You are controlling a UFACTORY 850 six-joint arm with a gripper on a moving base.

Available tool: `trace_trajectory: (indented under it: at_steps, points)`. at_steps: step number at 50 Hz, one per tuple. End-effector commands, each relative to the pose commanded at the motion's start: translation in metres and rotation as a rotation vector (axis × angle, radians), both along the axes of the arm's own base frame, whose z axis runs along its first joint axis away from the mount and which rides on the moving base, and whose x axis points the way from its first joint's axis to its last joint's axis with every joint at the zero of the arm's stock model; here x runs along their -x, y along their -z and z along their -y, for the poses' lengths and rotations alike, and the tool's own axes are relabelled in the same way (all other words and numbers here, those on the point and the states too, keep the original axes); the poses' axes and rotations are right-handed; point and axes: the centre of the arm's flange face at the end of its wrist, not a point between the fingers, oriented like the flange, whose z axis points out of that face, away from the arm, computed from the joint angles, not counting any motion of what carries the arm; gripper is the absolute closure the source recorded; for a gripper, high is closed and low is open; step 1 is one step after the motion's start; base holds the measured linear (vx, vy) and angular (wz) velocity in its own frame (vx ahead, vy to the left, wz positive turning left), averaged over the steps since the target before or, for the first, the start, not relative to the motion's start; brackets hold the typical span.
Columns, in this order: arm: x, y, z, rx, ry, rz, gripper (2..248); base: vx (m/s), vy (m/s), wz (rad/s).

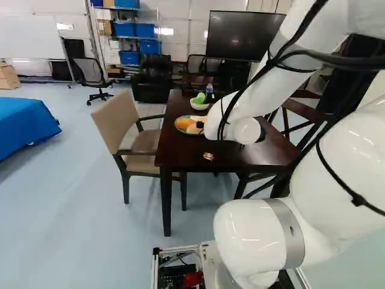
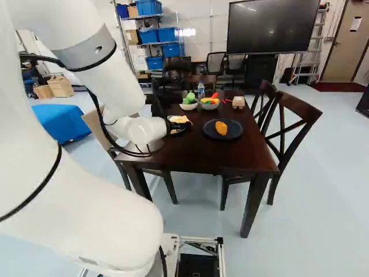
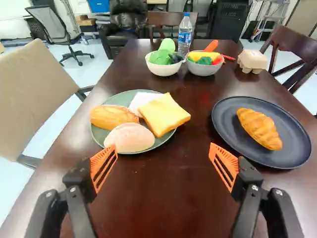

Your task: Move the croissant to the empty plate

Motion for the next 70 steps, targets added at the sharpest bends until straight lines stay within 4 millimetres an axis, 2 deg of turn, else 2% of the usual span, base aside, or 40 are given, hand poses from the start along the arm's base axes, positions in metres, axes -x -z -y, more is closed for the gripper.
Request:
trace_trajectory:
  at_steps: [18, 39, 70]
  points:
    - [0.031, 0.016, -0.008, -0.003, -0.019, 0.056, 3, 0.0, 0.0, 0.0]
    - [0.054, 0.028, -0.014, -0.006, -0.032, 0.097, 3, 0.0, 0.0, 0.0]
    - [0.064, 0.032, -0.015, -0.007, -0.037, 0.114, 3, 0.0, 0.0, 0.0]
